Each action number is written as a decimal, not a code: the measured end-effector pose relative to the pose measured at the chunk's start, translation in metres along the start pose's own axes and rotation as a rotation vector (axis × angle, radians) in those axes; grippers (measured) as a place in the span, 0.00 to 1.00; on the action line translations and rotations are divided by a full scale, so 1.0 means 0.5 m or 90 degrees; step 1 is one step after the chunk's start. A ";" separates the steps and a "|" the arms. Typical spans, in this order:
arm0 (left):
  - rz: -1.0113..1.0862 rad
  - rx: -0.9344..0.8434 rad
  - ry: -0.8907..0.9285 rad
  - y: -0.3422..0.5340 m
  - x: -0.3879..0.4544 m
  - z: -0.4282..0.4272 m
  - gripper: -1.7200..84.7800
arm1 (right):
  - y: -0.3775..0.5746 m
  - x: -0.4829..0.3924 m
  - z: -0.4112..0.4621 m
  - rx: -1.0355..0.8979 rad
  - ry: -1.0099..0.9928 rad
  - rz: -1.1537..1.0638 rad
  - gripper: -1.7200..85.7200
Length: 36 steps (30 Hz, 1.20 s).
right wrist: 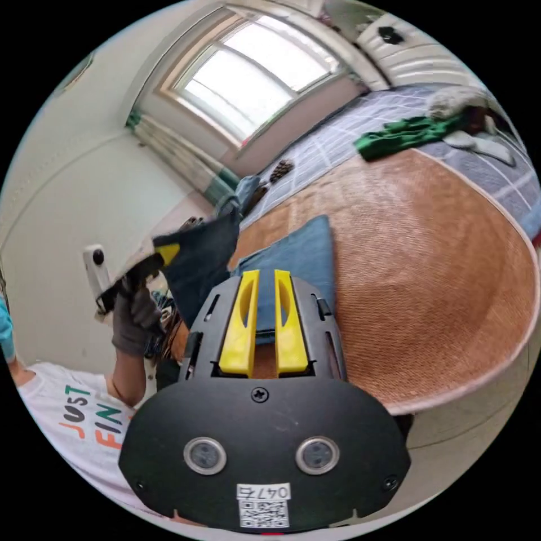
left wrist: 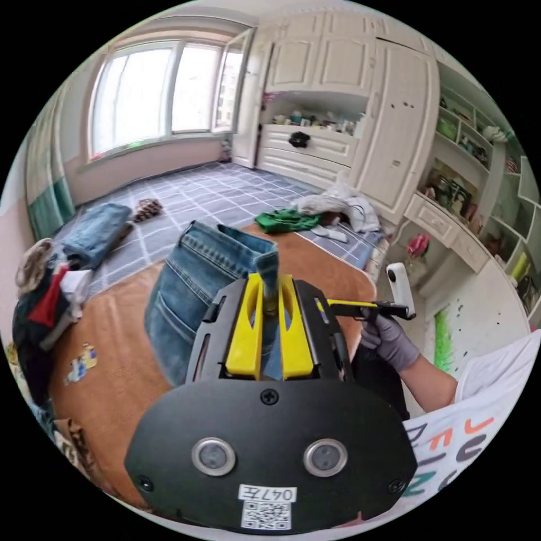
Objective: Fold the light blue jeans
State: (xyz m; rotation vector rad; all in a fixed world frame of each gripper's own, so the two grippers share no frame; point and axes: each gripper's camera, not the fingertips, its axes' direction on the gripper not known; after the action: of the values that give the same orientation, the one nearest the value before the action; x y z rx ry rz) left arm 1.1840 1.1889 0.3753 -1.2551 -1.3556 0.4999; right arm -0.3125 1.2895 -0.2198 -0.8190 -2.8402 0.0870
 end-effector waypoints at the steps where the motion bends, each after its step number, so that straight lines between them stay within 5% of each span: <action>1: 0.005 -0.012 0.022 0.004 0.025 0.050 0.12 | 0.010 0.038 -0.036 0.015 0.017 0.037 0.06; 3: 0.003 -0.110 0.096 0.043 0.099 0.226 0.20 | 0.027 0.083 -0.074 0.024 0.014 0.079 0.08; 7: 0.020 -0.130 0.197 0.123 0.142 0.243 0.21 | 0.050 0.114 -0.104 0.009 -0.029 0.070 0.09; 11: 0.015 -0.069 0.160 0.184 0.054 0.081 0.18 | 0.021 0.075 -0.056 -0.054 -0.020 -0.029 0.11; 18: -0.215 0.006 0.055 0.349 -0.257 -0.123 0.16 | 0.007 0.066 0.063 -0.243 0.093 -0.022 0.11; 24: -0.363 0.023 0.071 0.514 -0.399 -0.129 0.15 | 0.005 0.055 0.069 -0.216 0.009 -0.017 0.02; 31: -0.388 -0.003 0.084 0.571 -0.465 -0.076 0.15 | -0.065 -0.202 0.002 -0.160 0.175 -0.350 0.02; 36: -0.380 -0.018 0.098 0.578 -0.518 -0.002 0.16 | -0.025 -0.081 -0.019 -0.172 0.225 -0.236 0.02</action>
State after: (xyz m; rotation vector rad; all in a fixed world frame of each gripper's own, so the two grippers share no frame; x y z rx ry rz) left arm 1.2318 1.0606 0.0121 -0.8300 -1.5205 -0.0324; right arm -0.2836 1.2572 -0.2157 -0.2953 -2.6364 -0.4536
